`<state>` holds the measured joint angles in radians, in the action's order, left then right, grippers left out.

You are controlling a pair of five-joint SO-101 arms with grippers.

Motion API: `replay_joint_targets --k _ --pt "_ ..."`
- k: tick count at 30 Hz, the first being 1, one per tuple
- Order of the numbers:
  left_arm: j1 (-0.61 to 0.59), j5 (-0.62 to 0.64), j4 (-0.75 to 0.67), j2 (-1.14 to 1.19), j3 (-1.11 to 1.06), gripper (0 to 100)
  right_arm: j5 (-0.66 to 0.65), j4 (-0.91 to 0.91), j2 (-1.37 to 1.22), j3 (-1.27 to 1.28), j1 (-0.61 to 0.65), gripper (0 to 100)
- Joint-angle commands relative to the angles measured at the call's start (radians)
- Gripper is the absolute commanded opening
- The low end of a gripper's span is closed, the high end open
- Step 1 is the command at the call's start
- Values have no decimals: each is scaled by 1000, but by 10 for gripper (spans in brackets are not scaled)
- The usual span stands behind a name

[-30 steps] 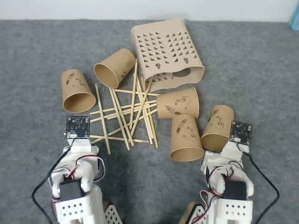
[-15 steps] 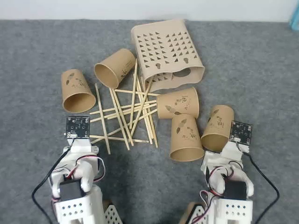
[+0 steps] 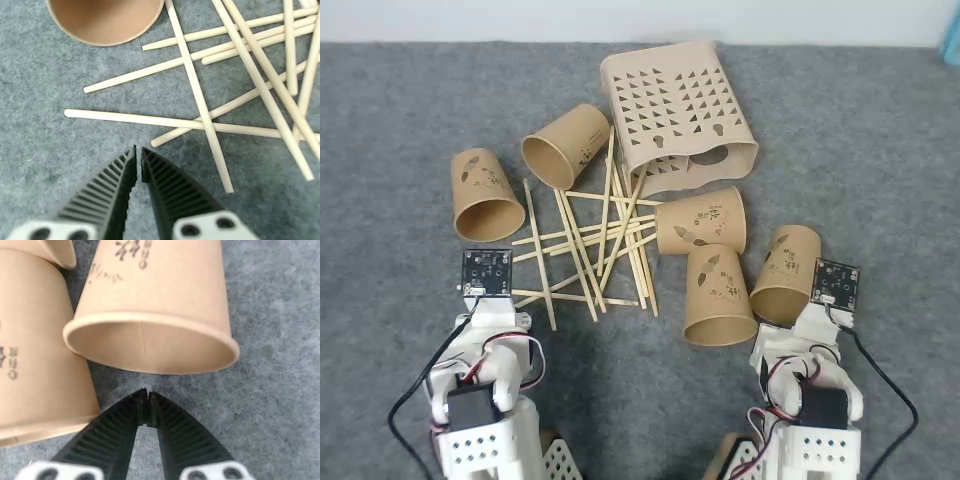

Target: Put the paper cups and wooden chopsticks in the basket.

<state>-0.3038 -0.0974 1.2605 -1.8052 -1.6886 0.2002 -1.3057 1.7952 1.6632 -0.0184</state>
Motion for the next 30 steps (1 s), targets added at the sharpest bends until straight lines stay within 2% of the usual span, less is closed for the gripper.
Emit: replay_joint_targets --k 1,6,13,27,30 --pt "-6 -5 3 -21 4 12 11 -4 18 20 -7 8" --pt "-3 -5 3 -21 4 12 12 -4 18 20 1 9" --pt "-2 -5 3 -21 4 12 12 -4 18 20 97 9" --pt "-3 -5 -6 -21 4 12 6 -5 19 2 94 9" --pt "-11 -5 -48 -23 21 12 6 -7 19 -43 77 9"
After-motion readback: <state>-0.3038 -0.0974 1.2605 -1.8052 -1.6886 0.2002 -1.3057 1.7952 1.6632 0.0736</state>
